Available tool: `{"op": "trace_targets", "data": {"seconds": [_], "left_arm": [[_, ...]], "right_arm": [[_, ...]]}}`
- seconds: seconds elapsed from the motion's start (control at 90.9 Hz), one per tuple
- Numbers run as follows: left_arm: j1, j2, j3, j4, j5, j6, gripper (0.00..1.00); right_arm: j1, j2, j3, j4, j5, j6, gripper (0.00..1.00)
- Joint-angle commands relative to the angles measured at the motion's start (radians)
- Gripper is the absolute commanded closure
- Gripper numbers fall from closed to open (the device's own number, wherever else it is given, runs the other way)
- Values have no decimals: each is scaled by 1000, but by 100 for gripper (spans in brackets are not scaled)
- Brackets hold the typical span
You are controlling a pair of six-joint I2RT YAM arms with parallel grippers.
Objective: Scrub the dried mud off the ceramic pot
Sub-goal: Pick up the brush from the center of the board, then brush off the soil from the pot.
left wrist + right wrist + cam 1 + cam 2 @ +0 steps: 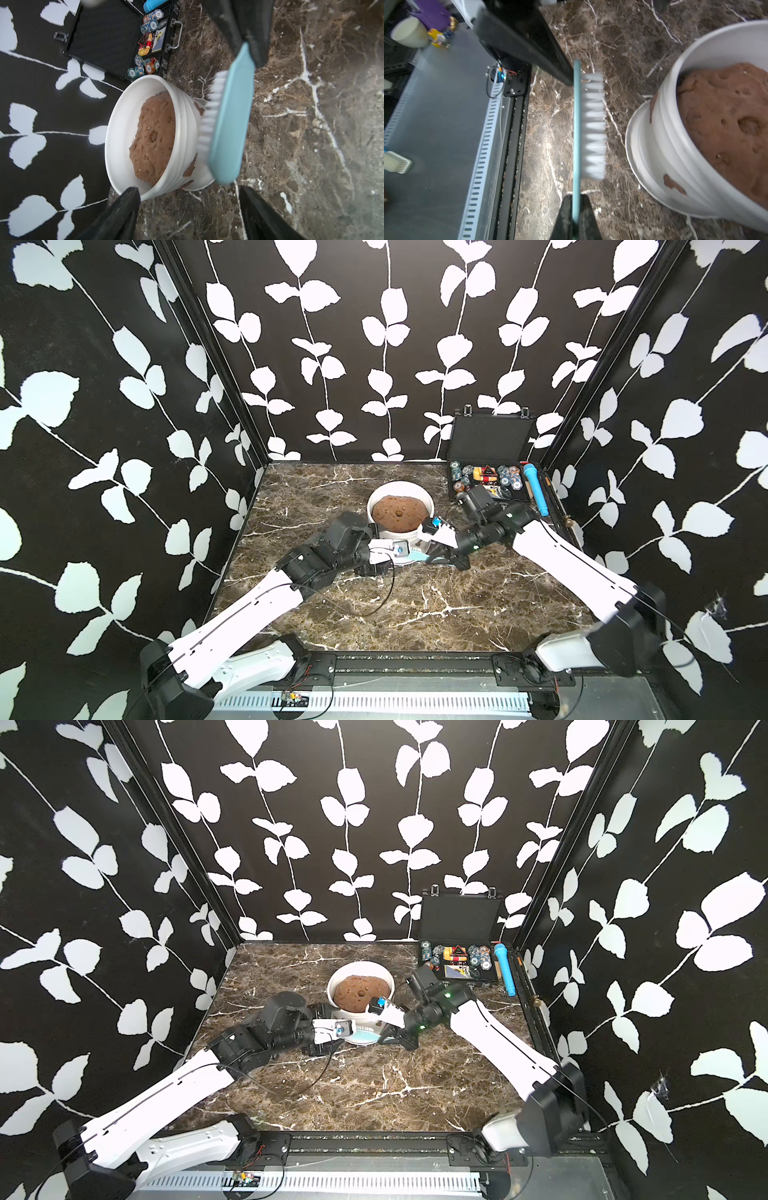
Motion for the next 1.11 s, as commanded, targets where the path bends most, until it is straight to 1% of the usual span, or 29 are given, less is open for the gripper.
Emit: {"op": "trace_targets", "data": {"seconds": [0.0,0.066,0.11,0.143,0.209,0.264,0.341,0.429,0.517,0.616,0.671,0.748,0.902,0.946,1.1], "left_arm": [[41,-25,24,-15,10,-299,21],[68,-36,14,17,-33,-463,21],[110,-21,27,12,-86,-574,23],[121,9,47,-1,-138,-663,25],[131,93,125,-86,-240,-816,26],[133,165,194,-151,-291,-939,28],[133,241,260,-200,-347,-1078,29],[136,281,303,-202,-366,-1191,30],[148,334,347,-217,-354,-1276,35],[153,437,438,-349,-392,-1355,41],[155,461,450,-360,-382,-1384,43],[160,469,430,-308,-333,-1403,44],[182,536,431,-298,-280,-1422,50],[188,547,432,-294,-277,-1422,52],[206,576,450,-273,-274,-1416,54]], "right_arm": [[2,-60,-79,118,173,45,100],[2,-97,-131,153,240,47,100],[4,-109,-155,167,285,41,100],[10,-112,-164,170,317,33,100],[31,-110,-167,175,363,23,100],[49,-108,-167,185,396,12,100],[80,-111,-186,225,473,-7,100],[110,-103,-199,262,542,-26,100],[135,-95,-209,299,578,-32,100],[153,-89,-212,328,599,-32,100],[163,-84,-212,331,601,-27,100],[182,-77,-218,343,605,-11,100],[232,-57,-217,360,621,41,100],[245,-57,-220,368,620,54,100],[294,-41,-215,389,642,104,100]]}}
